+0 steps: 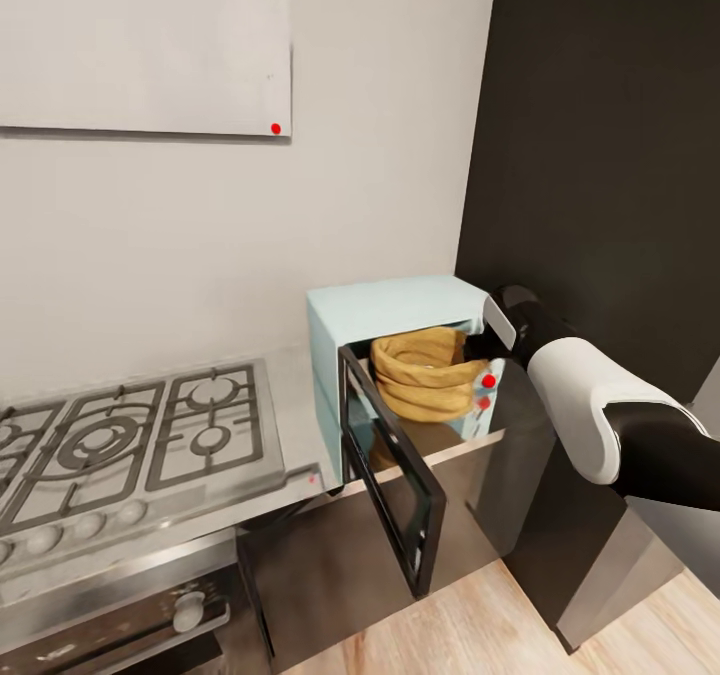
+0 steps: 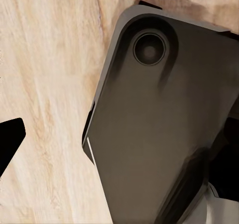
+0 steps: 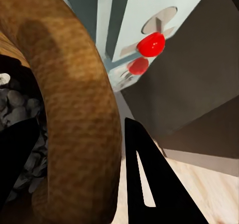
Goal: In the kitchen, take the popcorn bag from the countertop, put it into the microwave, and heat it until the popcorn is cooked so the cooked popcorn ends up inside the bag.
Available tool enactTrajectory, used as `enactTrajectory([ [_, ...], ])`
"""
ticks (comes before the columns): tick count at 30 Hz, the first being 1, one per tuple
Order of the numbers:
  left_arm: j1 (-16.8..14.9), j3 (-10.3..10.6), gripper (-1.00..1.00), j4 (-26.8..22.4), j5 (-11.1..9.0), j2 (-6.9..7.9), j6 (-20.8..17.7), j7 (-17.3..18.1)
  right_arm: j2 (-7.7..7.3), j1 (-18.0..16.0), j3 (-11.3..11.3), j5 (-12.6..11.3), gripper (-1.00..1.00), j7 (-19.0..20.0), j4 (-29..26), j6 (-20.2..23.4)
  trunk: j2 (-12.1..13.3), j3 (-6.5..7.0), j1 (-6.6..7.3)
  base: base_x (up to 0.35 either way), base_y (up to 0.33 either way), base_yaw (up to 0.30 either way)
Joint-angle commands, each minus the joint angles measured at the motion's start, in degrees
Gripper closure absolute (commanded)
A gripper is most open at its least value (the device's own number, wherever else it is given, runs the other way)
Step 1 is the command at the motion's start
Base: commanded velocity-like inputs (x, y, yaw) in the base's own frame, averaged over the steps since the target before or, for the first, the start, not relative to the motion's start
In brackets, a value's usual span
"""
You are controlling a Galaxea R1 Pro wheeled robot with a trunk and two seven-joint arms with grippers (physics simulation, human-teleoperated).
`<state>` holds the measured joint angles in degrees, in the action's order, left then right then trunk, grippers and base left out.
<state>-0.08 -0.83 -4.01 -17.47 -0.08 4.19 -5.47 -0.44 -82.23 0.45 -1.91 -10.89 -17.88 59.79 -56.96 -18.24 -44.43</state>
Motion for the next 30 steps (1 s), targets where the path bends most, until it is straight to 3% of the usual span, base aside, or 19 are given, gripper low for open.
enactTrajectory([
  [1,0.0,-0.1,-1.0,0.0,-0.2,-0.01,0.1,-0.1,0.0,0.0,0.0,-0.2,1.0,-0.2,-0.1,0.2,0.0,-0.07,-0.02,0.146,0.12,0.0],
  [30,0.0,-0.1,-1.0,0.0,-0.2,-0.01,0.1,-0.1,-0.17,0.0,0.0,-0.5,1.0,-0.2,0.0,0.2,0.0,-0.07,-0.02,0.125,0.107,0.0],
])
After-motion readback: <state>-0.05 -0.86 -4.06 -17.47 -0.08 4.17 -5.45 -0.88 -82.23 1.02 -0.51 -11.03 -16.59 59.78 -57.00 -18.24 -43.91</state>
